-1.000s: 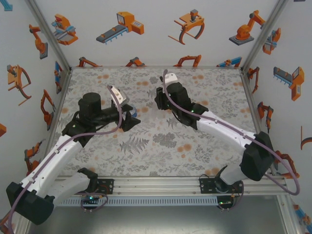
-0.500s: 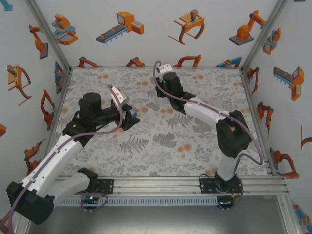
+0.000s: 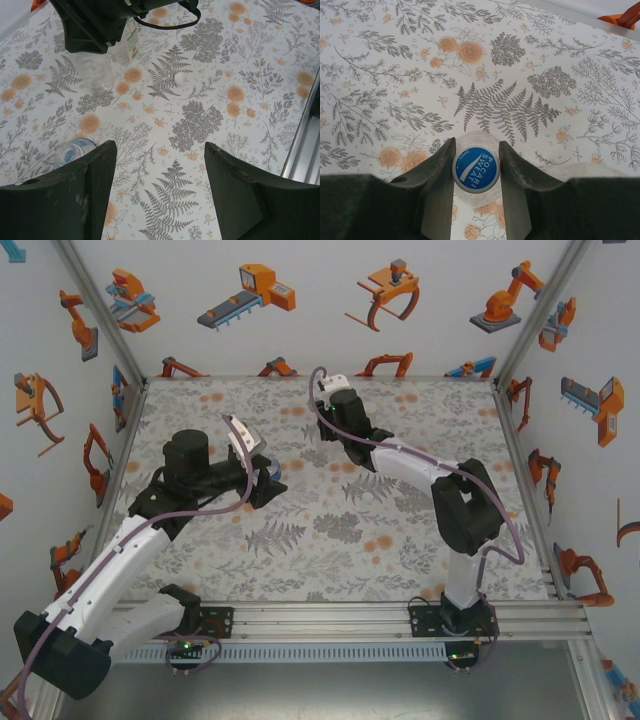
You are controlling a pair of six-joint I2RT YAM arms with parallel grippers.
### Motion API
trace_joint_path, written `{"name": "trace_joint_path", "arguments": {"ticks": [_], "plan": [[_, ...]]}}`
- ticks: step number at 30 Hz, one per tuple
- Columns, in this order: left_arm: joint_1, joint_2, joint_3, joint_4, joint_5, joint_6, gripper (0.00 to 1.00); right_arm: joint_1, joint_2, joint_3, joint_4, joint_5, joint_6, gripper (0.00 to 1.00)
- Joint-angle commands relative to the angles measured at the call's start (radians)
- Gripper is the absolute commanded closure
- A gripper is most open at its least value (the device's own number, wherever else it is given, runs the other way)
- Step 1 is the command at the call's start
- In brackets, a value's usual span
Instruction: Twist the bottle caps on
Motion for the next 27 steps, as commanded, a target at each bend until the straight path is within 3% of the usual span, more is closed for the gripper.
{"name": "trace_joint_path", "arguments": {"ticks": [1,5,8,16,27], "plan": [[0.004,0.005,0.005,-0.005,0.012,0.020,0.34,-0.005,0.006,0.008,0.007,0.001,0.001,0.72],[0.004,0.005,0.005,-0.005,0.010,0.022,0.34,-0.005,-0.003,0.015,-0.003,0.002,0.001,0.55],[0.004,0.006,0.007,-0.007,0.011,0.022,0.34,-0.005,-0.014,0.037,-0.027,0.001,0.000,0.49],[0.007,-0.015,0.006,-0.010,-0.025,0.021,0.34,-0.002,-0.105,0.079,-0.109,-0.011,-0.005,0.48],[0.032,-0.107,-0.043,0.031,-0.262,0.020,0.33,0.073,-0.283,-0.063,-0.136,-0.190,-0.023,0.48]]}}
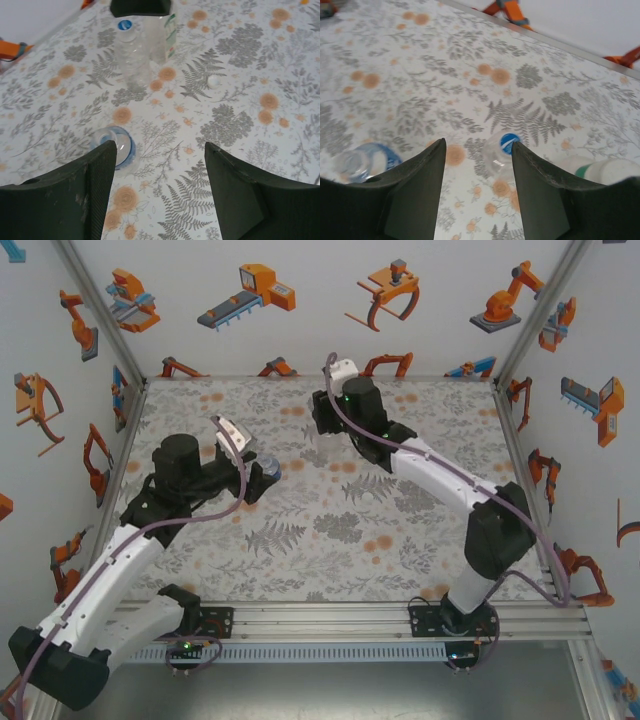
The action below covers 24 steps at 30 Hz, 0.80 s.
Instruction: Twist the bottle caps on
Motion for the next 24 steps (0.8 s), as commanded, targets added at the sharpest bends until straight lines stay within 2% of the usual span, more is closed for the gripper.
{"name": "trace_joint_path", "arguments": {"ticks": [1,7,11,16,24], "plan": [[0.015,-0.034,-0.025,0.030,-0.113,0.017,0.33,0.045,-0.054,-0.084,0.013,-0.100,-0.013,0.48],[0.051,-0.073,-0.051,0.059,-0.192,0.004,0.33,0.133,-0.105,-0.255,0.190,-0.208,-0.023,0.42],[0.073,-0.082,-0.066,0.081,-0.215,-0.011,0.33,0.176,-0.082,-0.313,0.295,-0.217,-0.010,0.32],[0.085,-0.082,-0.070,0.086,-0.217,-0.017,0.32,0.205,-0.007,-0.313,0.402,-0.211,0.014,0.25],[0.095,-0.092,-0.071,0.090,-0.218,-0.025,0.32,0.220,0.142,-0.215,0.473,-0.178,0.028,0.22]]}}
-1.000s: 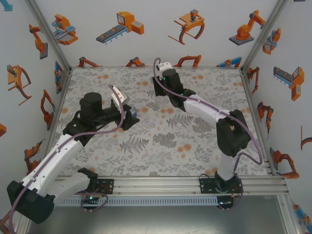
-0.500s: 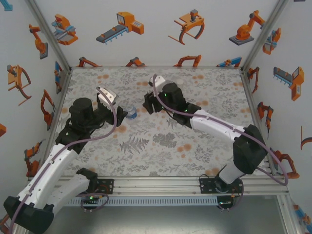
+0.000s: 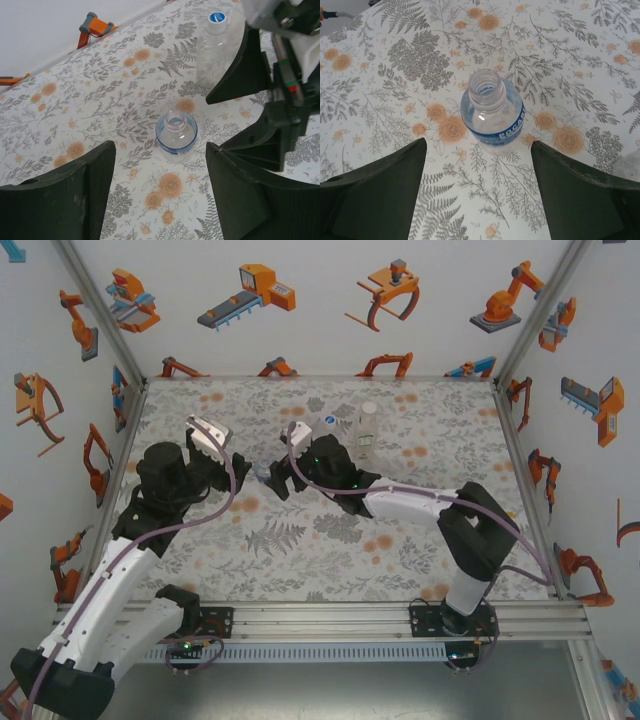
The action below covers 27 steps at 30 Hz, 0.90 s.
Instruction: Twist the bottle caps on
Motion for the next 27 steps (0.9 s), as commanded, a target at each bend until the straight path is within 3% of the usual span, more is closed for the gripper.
{"name": "trace_joint_path", "arguments": {"ticks": [1,13,27], "plan": [[0.009,-0.022,-0.009,0.032,-0.004,-0.019,0.32,0.011,0.046,0.070,0.083,0.027,0.015,0.22],[0.023,-0.016,-0.009,0.039,0.017,-0.039,0.32,0.011,0.240,0.207,0.096,0.041,0.007,0.21],[0.029,-0.006,-0.006,0.046,0.077,-0.037,0.32,0.014,0.237,0.166,0.125,0.059,0.023,0.39]]}}
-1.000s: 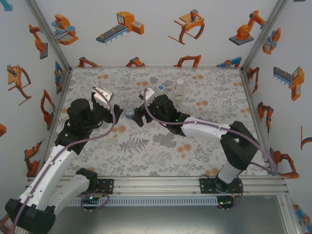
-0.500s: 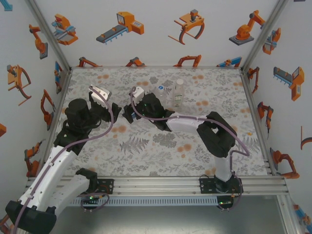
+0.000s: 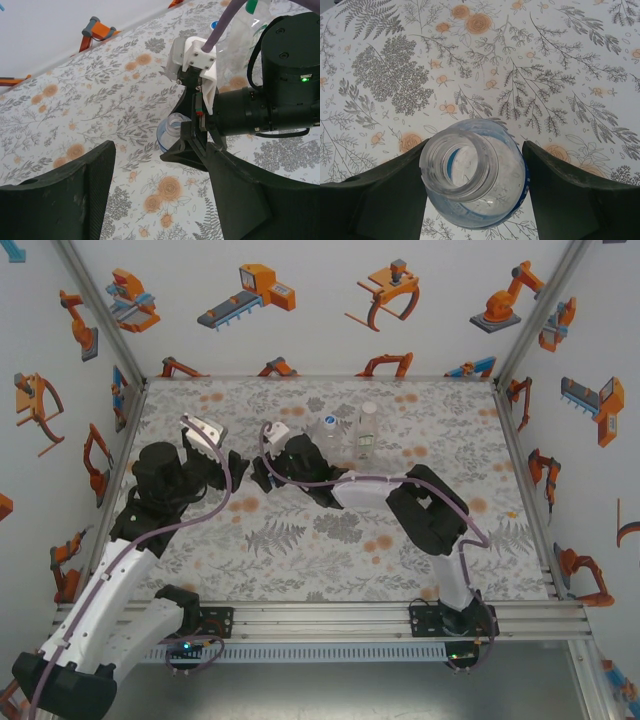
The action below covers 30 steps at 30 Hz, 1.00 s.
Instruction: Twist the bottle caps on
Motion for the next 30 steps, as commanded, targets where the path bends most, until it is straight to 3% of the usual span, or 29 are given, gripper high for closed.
{"name": "trace_joint_path", "arguments": {"ticks": [1,12,20,30], "plan": [[0.005,0.007,-0.005,0.036,0.052,-0.018,0.32,0.008,-0.057,-0.030,0.039,0.027,0.013,0.40],[0.006,0.072,0.028,0.018,0.158,-0.046,0.31,0.007,-0.291,-0.172,-0.057,0.049,0.011,0.48],[0.007,0.108,0.035,0.039,0.349,-0.038,0.31,0.007,-0.576,-0.290,-0.214,0.041,0.044,0.54],[0.005,0.123,-0.025,0.278,0.768,-0.127,0.25,0.007,-0.879,-0.335,-0.414,0.005,0.130,0.60]]}}
